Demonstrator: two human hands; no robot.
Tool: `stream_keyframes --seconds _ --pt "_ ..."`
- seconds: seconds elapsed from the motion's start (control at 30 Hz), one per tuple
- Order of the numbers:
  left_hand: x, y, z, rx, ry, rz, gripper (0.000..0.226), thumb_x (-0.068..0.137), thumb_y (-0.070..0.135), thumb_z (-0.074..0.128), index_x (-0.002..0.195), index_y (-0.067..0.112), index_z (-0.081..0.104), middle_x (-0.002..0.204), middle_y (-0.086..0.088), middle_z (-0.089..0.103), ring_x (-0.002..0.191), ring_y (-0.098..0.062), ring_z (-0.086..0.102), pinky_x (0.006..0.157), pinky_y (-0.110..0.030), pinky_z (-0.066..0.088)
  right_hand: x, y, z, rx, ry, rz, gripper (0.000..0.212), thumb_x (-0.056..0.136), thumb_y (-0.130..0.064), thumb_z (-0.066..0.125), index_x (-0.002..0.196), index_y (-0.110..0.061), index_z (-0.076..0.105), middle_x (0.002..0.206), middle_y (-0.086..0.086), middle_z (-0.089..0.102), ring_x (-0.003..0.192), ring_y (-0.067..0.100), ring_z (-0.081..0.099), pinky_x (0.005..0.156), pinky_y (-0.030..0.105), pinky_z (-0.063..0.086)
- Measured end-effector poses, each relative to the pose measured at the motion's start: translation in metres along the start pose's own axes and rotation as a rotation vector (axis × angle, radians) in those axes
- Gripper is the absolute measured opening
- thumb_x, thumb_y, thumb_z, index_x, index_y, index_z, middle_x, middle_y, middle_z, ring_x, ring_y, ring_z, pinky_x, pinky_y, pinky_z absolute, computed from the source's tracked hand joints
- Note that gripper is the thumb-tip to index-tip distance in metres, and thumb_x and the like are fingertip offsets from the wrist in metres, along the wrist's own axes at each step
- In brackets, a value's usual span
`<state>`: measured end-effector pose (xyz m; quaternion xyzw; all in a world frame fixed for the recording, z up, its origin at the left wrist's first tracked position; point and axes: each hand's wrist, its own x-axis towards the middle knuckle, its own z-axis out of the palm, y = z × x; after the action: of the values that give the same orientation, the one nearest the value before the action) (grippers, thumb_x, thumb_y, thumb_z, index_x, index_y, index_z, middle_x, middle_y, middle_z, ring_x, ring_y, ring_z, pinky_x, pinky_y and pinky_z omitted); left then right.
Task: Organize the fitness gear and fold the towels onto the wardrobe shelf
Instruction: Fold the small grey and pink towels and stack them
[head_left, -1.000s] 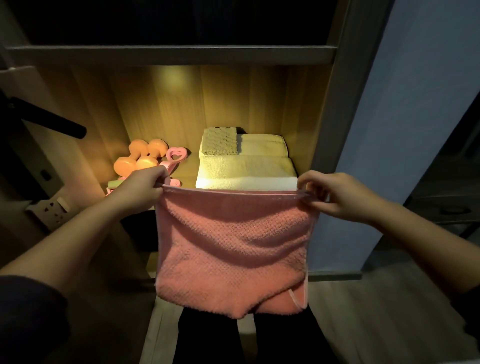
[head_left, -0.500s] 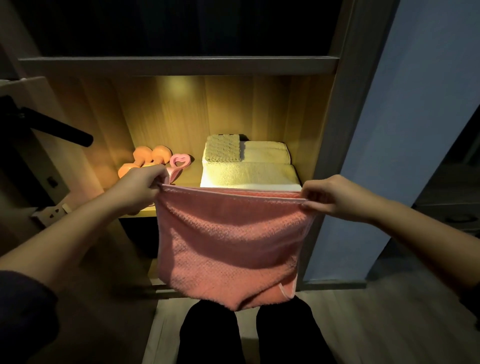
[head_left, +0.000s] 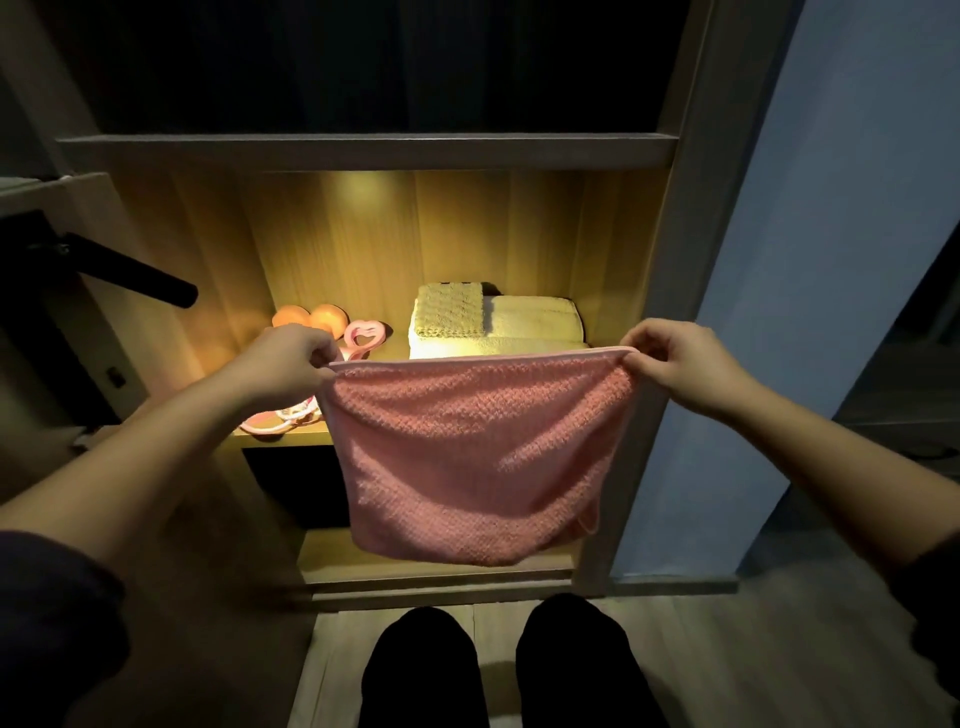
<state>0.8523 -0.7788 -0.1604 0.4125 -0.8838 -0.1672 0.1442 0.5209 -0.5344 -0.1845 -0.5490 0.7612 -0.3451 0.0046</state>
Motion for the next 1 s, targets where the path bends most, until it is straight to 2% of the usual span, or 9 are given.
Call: stream_keyframes --seconds 0.2,0.33,0.4,0.53,0.6,0.7,0.77,0.9,1.0 --pt "0.0 0.008 0.009 -0.502 -0.081 -0.157 0.021 0.088 -0.009 0.05 0.074 0.003 0.059 0.076 -0.012 0.056 0.07 -0.022 0.051 0.062 -0.031 0.046 0.003 0.004 0.01 0.498 0.013 0.241 0.009 0.095 -0.02 0.06 0.089 -0.019 0.065 0.089 -0.001 0.061 0.082 0.011 0.056 0.069 0.024 0.044" --pt "0.002 0.018 0.017 -0.872 -0.044 -0.158 0.006 0.081 0.005 0.046 0.076 0.005 0.048 0.076 -0.006 0.043 0.069 -0.016 0.04 0.058 -0.028 0.03 0.008 0.006 0.018 0.684 -0.002 0.332 0.011 0.098 -0.031 0.055 0.095 -0.023 0.062 0.094 0.0 0.058 0.084 0.013 0.055 0.066 0.027 0.045" --pt "0.005 0.014 0.018 -0.736 -0.076 -0.072 0.012 0.089 0.008 0.045 0.08 0.008 0.053 0.077 -0.005 0.05 0.069 -0.017 0.046 0.056 -0.026 0.036 0.011 0.007 0.02 0.648 0.043 0.323 0.012 0.1 -0.034 0.051 0.096 -0.025 0.057 0.093 0.0 0.057 0.079 0.012 0.057 0.06 0.025 0.045" --pt "0.013 -0.001 0.022 0.044 0.013 0.094 0.014 0.098 0.019 0.054 0.088 0.016 0.063 0.086 -0.005 0.064 0.07 -0.017 0.059 0.051 -0.026 0.039 0.015 0.012 0.022 0.432 0.146 0.29 0.01 0.1 -0.032 0.051 0.092 -0.027 0.056 0.092 -0.002 0.058 0.077 0.011 0.054 0.06 0.026 0.044" --pt "0.014 0.001 0.029 -0.011 0.084 0.089 0.019 0.098 0.024 0.055 0.08 0.017 0.061 0.079 -0.006 0.064 0.063 -0.02 0.059 0.047 -0.026 0.038 0.016 0.009 0.029 0.406 0.124 0.269 0.011 0.099 -0.032 0.054 0.094 -0.028 0.063 0.093 -0.006 0.063 0.082 0.008 0.058 0.068 0.025 0.047" --pt "0.017 0.013 0.035 -0.352 0.295 0.117 0.02 0.098 0.03 0.052 0.082 0.021 0.06 0.079 0.002 0.061 0.064 -0.016 0.056 0.05 -0.031 0.043 0.016 -0.007 0.037 0.439 0.151 0.171 0.018 0.099 -0.03 0.053 0.091 -0.034 0.068 0.085 -0.016 0.066 0.075 -0.003 0.061 0.063 0.013 0.047" --pt "0.02 0.013 0.033 -0.418 0.439 0.089 0.016 0.098 0.028 0.051 0.085 0.023 0.06 0.079 0.009 0.059 0.07 -0.013 0.054 0.054 -0.031 0.042 0.018 -0.004 0.036 0.406 0.253 0.186 0.018 0.1 -0.027 0.051 0.092 -0.028 0.067 0.085 -0.012 0.065 0.077 0.002 0.06 0.066 0.019 0.048" --pt "0.02 -0.009 0.04 -0.359 0.257 -0.044 0.023 0.096 0.029 0.053 0.075 0.025 0.062 0.076 0.006 0.061 0.074 -0.017 0.053 0.064 -0.034 0.041 0.01 0.012 0.036 0.114 -0.124 0.332 0.031 0.1 -0.028 0.049 0.08 -0.011 0.065 0.081 0.006 0.06 0.066 0.017 0.053 0.057 0.027 0.043" --pt "0.018 -0.014 0.046 -0.368 0.241 -0.06 0.025 0.096 0.032 0.051 0.075 0.024 0.062 0.075 0.008 0.06 0.07 -0.01 0.051 0.058 -0.03 0.037 0.005 0.014 0.041 0.16 0.037 0.27 0.028 0.101 -0.029 0.047 0.085 -0.018 0.066 0.086 -0.001 0.064 0.077 0.014 0.055 0.064 0.028 0.041"
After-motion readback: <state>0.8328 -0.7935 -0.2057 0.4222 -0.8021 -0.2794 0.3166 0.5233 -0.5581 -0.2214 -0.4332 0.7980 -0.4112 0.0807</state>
